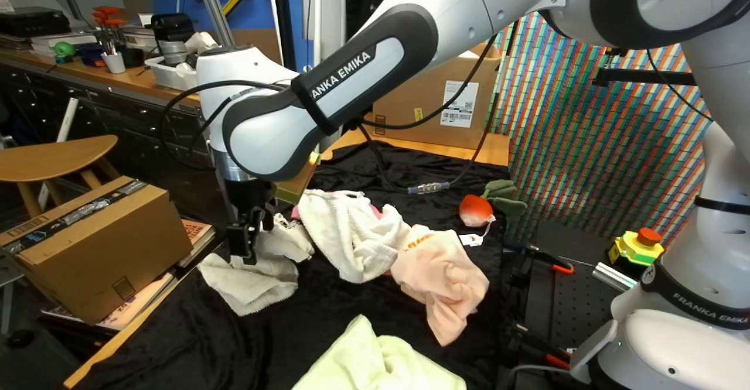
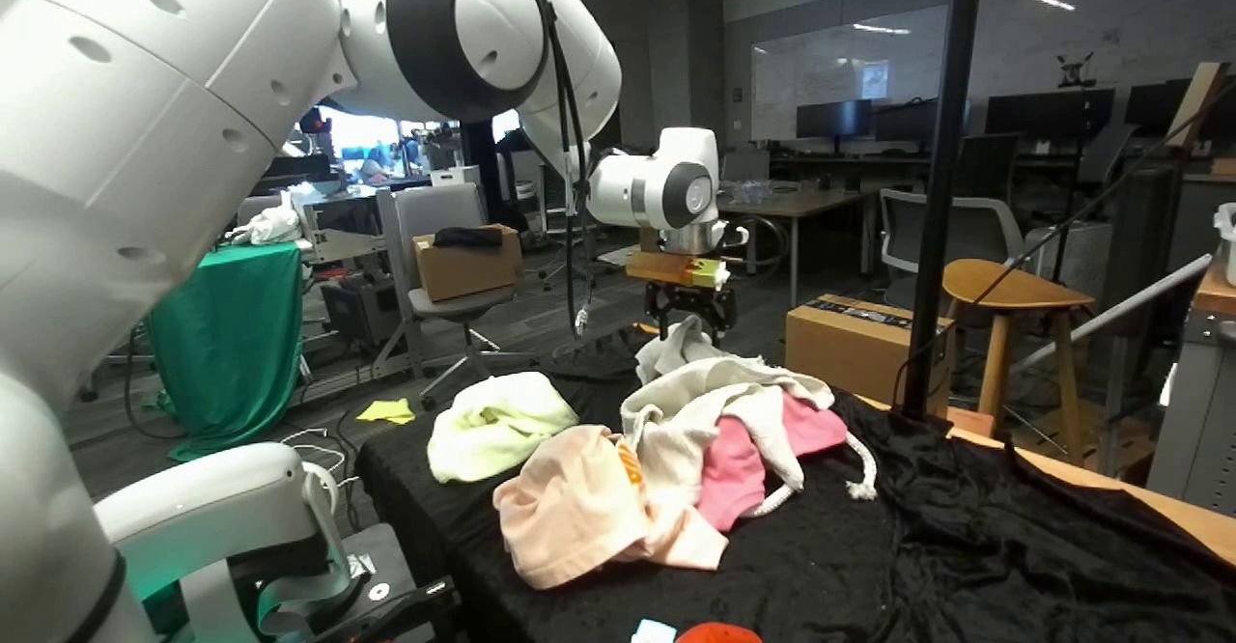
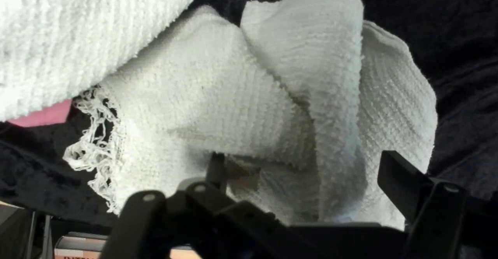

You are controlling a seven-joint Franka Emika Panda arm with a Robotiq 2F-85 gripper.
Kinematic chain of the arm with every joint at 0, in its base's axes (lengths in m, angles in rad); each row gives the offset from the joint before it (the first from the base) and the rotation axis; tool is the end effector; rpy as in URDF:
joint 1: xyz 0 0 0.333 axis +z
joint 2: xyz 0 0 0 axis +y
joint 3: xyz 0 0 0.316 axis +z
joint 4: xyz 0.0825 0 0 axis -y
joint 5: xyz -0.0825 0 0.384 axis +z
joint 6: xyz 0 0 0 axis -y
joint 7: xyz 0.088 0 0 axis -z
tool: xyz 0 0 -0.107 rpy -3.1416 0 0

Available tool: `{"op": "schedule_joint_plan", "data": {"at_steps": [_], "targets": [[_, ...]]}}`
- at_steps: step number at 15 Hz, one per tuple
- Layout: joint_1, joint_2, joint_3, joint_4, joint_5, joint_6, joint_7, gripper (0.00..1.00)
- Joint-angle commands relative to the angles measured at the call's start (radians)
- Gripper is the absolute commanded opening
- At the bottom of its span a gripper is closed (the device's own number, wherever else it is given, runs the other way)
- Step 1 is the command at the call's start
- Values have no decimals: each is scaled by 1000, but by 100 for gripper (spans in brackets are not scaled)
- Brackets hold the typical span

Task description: Pile the things on the table on the rope

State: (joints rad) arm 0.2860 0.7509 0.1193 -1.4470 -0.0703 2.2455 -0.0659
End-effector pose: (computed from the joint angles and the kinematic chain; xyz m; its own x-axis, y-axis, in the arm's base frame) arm 0.6766 0.2703 0.2493 0.8861 0.4603 0.0548 0.4619 -0.8867 -0.0206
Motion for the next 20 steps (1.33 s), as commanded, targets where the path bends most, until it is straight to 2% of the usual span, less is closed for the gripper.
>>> {"op": "schedule_joint_plan", "data": {"at_steps": [1, 5, 6, 7, 15, 18, 20], "targets": [[10, 39, -1, 59, -22, -12, 18, 100], [16, 63, -6, 84, -28, -20, 18, 100], [14, 67, -5, 88, -28, -23, 14, 90], [11, 67, -2, 90, -25, -30, 9, 74], [-32, 53, 31, 107, 3, -130, -82, 12], [-48, 41, 47, 105, 8, -159, -130, 6], [-61, 25, 61, 98, 13, -176, -167, 9]]}}
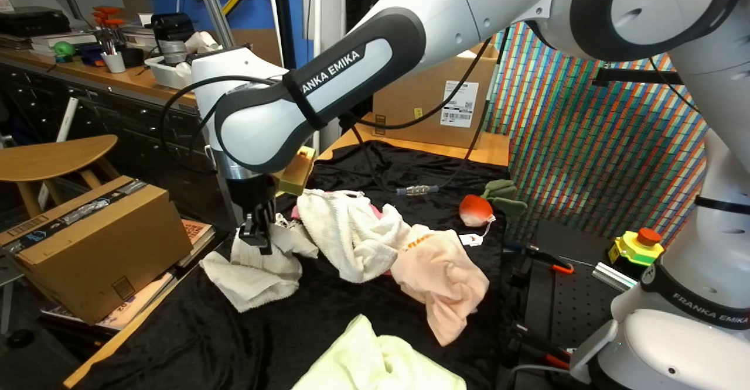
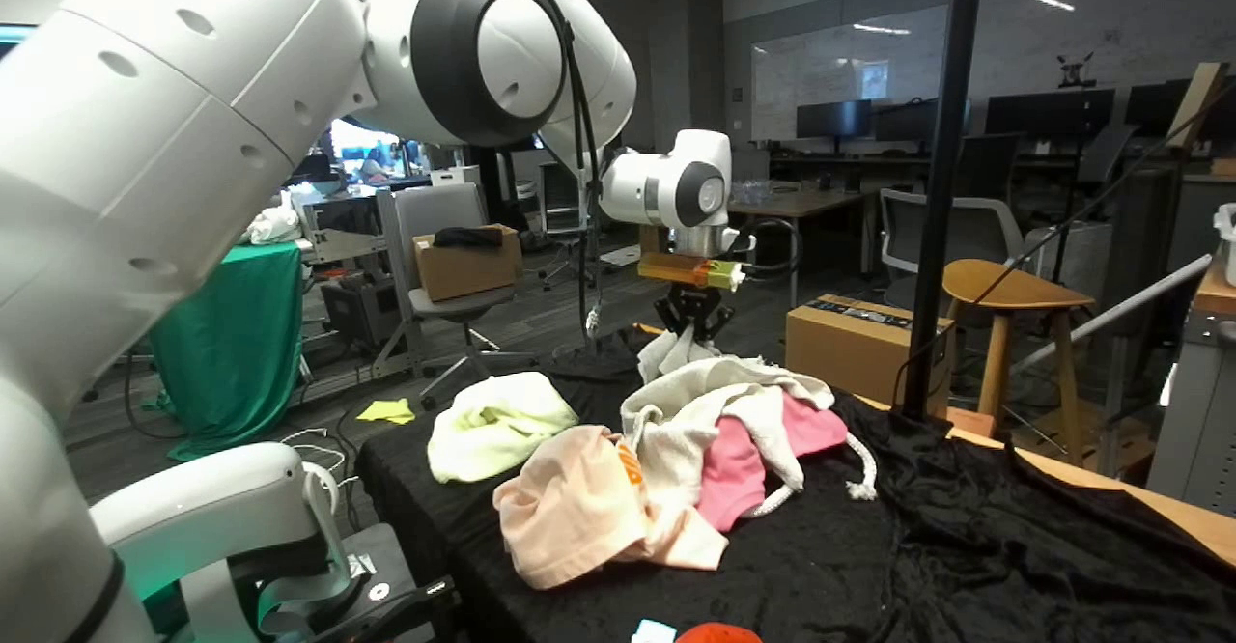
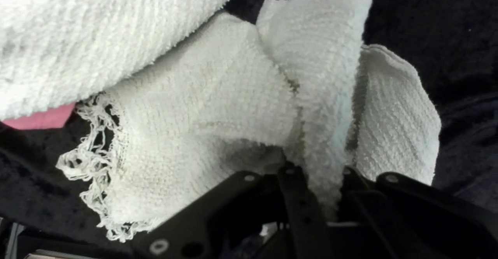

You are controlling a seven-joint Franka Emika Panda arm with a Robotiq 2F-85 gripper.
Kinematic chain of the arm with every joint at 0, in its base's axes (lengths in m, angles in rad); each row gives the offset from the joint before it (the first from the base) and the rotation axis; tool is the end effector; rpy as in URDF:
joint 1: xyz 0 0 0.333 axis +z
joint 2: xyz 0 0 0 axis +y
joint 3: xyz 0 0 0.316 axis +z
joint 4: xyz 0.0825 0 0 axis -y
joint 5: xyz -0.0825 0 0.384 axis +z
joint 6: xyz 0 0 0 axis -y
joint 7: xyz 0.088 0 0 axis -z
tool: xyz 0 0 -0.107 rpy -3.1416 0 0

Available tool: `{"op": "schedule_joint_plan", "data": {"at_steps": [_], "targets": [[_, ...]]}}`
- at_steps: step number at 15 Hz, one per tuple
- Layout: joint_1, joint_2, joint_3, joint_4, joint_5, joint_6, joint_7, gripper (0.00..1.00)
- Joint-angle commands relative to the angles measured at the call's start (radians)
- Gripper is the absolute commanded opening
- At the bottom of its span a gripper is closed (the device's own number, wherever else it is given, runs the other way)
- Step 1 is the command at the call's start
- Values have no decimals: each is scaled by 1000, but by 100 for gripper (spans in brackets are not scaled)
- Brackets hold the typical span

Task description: Pile the things on the table on the rope

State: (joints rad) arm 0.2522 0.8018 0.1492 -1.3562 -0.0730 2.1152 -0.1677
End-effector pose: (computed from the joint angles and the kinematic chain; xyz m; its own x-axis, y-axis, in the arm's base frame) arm 0.6855 0.2619 0.2431 0.8440 0.5358 -0.0260 0.5341 -0.8439 -0.0510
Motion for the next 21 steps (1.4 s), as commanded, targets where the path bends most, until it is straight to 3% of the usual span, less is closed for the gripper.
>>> {"op": "schedule_joint_plan", "data": {"at_steps": [1, 9, 21], "targets": [[-31, -40, 33, -3, 10, -49, -81, 8], [-107, -276, 61, -137, 37, -104, -234, 8], [-261, -670, 22, -428, 236, -148, -437, 9]]}}
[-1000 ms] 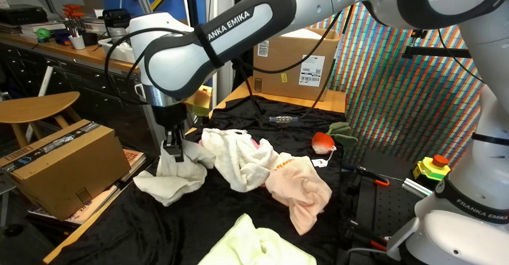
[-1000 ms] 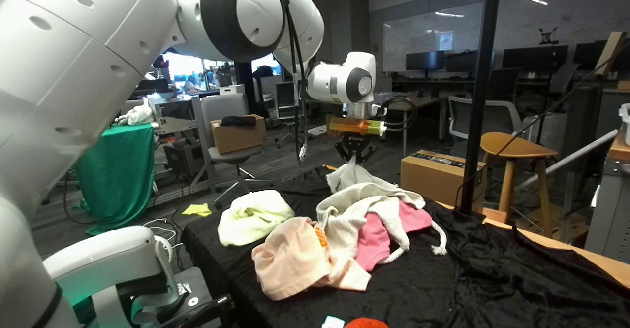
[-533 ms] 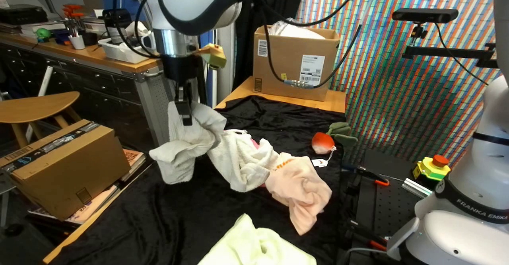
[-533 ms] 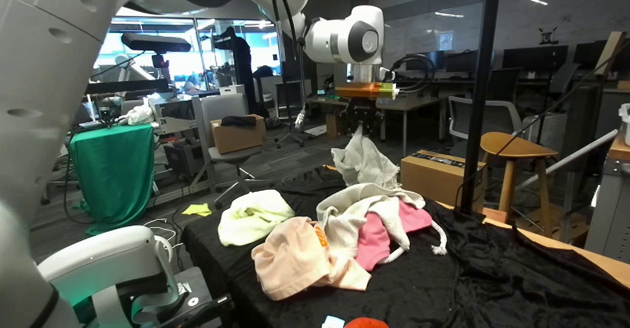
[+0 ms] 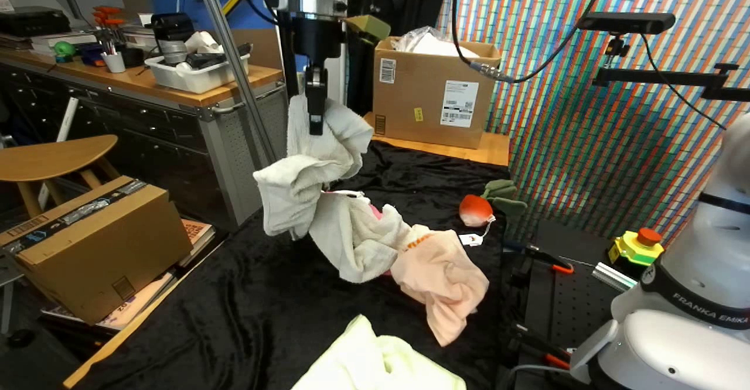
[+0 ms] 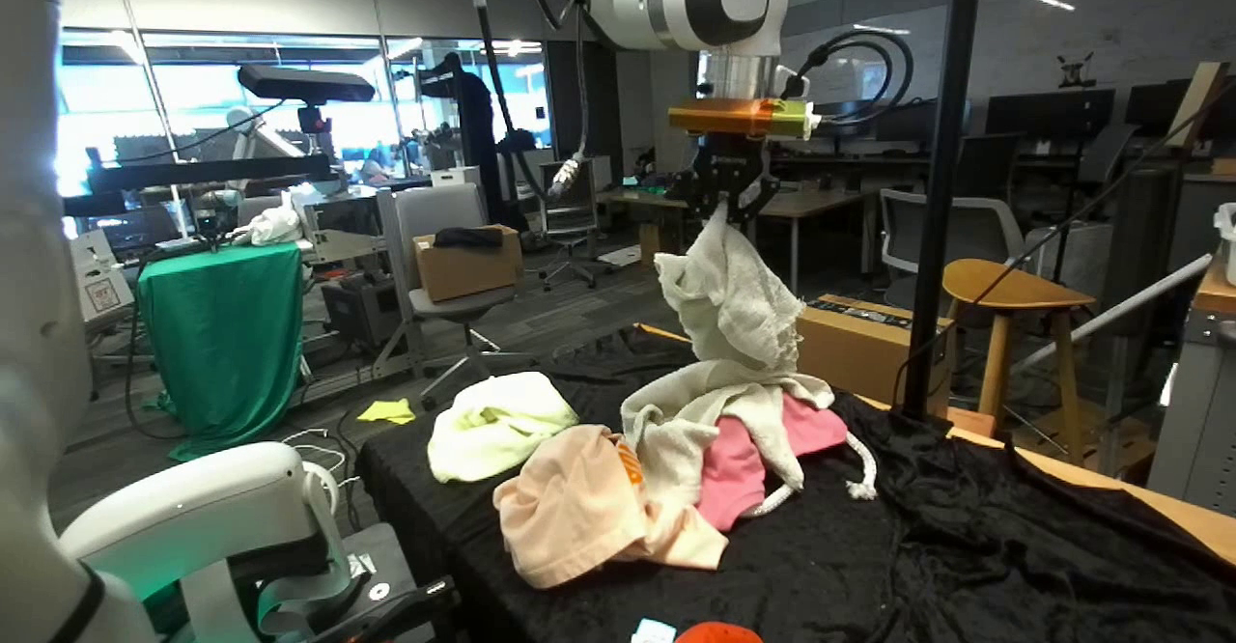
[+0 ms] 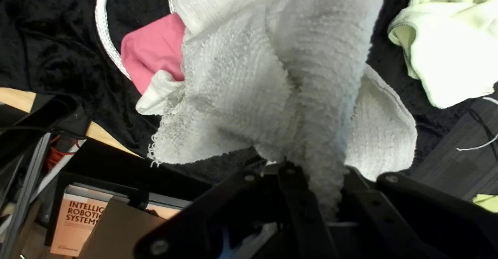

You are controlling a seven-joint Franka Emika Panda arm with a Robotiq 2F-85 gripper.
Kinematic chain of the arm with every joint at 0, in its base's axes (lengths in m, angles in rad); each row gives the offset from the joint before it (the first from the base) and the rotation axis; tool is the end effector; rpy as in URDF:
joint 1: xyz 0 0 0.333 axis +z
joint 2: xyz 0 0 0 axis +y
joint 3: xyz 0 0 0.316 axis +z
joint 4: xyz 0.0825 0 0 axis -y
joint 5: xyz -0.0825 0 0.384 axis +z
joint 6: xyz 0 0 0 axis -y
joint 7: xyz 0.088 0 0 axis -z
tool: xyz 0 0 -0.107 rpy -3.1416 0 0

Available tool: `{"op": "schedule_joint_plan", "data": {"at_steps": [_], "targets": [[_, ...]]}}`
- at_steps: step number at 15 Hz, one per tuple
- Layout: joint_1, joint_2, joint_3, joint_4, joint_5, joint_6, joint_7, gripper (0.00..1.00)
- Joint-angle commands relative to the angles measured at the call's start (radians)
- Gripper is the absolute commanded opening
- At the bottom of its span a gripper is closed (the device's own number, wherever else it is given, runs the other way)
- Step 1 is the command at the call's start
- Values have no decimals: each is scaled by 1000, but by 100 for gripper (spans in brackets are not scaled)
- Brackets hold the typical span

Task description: Pile the things on the table on the rope

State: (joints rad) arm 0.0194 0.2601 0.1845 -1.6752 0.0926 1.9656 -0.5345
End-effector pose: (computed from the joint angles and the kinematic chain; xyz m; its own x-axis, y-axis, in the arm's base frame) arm 0.6274 0.1260 0.4562 0.7661 0.6356 0.0949 0.6426 -0.7598 -0.0989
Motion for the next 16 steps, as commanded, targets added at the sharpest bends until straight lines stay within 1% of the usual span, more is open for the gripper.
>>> {"op": "schedule_joint_plan", "data": {"at_steps": [1, 6, 9, 11, 12, 13, 14, 16], "targets": [[-31, -153, -22, -132, 84, 3, -89, 9], [-28, -255, -72, -213, 131, -44, -164, 9], [-21, -283, -97, -244, 129, -67, -187, 8], [-17, -287, -108, -261, 121, -61, -184, 9], [-16, -286, -112, -263, 113, -61, -177, 36], [-16, -284, -115, -266, 111, -62, -174, 37], [-17, -282, -119, -268, 109, -62, -170, 43], [-18, -275, -124, -270, 108, -62, -165, 58]]}}
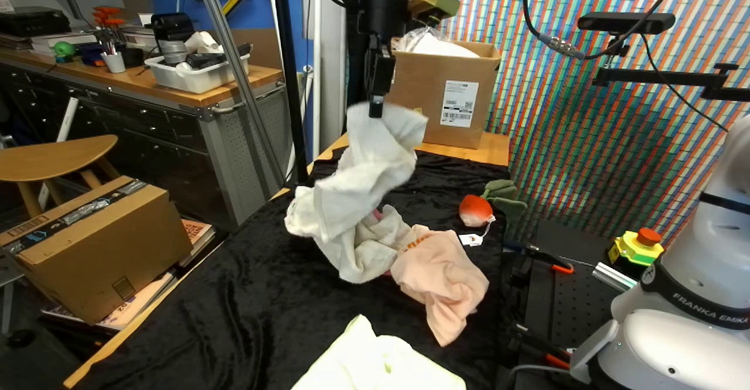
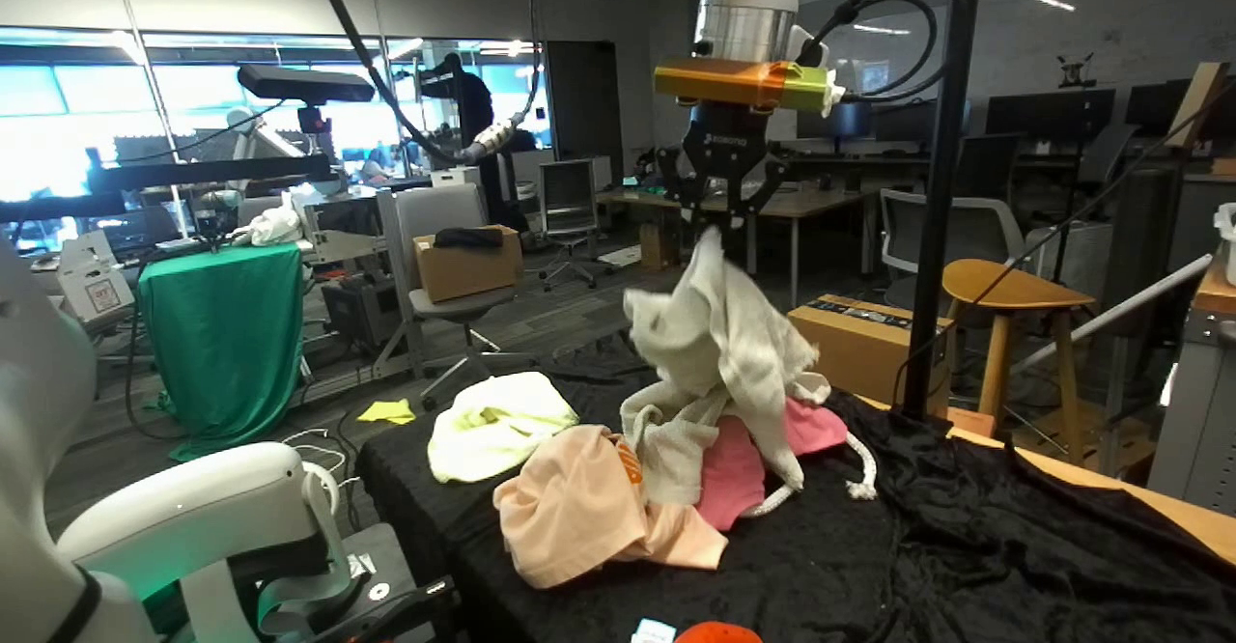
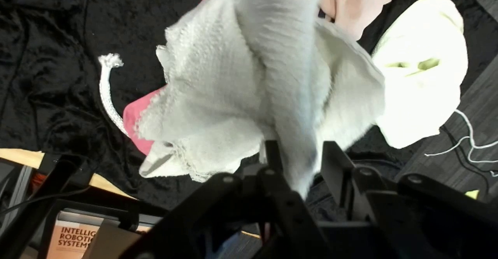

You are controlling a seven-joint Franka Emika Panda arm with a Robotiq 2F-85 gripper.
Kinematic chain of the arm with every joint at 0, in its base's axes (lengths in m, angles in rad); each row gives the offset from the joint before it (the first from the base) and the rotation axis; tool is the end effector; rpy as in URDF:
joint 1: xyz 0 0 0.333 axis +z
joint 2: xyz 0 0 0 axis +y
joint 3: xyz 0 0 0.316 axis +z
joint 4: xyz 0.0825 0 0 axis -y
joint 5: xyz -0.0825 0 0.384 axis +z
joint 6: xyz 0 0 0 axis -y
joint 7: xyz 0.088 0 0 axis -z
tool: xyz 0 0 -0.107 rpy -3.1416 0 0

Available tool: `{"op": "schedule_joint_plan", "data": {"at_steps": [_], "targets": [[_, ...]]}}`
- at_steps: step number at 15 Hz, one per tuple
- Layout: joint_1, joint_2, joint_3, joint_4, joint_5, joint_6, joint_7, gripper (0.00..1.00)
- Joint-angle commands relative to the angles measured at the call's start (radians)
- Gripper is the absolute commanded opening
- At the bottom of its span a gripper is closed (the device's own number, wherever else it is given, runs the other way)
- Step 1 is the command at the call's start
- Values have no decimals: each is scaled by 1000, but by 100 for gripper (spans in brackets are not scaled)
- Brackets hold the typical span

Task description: Pile the things on the table on the rope

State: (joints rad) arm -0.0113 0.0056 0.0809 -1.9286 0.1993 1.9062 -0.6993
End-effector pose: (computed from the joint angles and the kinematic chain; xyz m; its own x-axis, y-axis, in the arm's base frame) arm 0.5557 0.0530 0.4811 0.7662 0.6358 0.0933 0.6417 -0.7492 -0.1639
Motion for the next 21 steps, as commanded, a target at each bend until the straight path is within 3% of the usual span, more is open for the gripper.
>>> {"op": "schedule_joint_plan", "data": {"at_steps": [1, 6, 21], "targets": [[12, -19, -24, -19, -1, -1, 3, 67], [4, 4, -45, -17, -2, -9, 30, 100], [-51, -37, -131, -250, 58, 30, 218, 100]]}}
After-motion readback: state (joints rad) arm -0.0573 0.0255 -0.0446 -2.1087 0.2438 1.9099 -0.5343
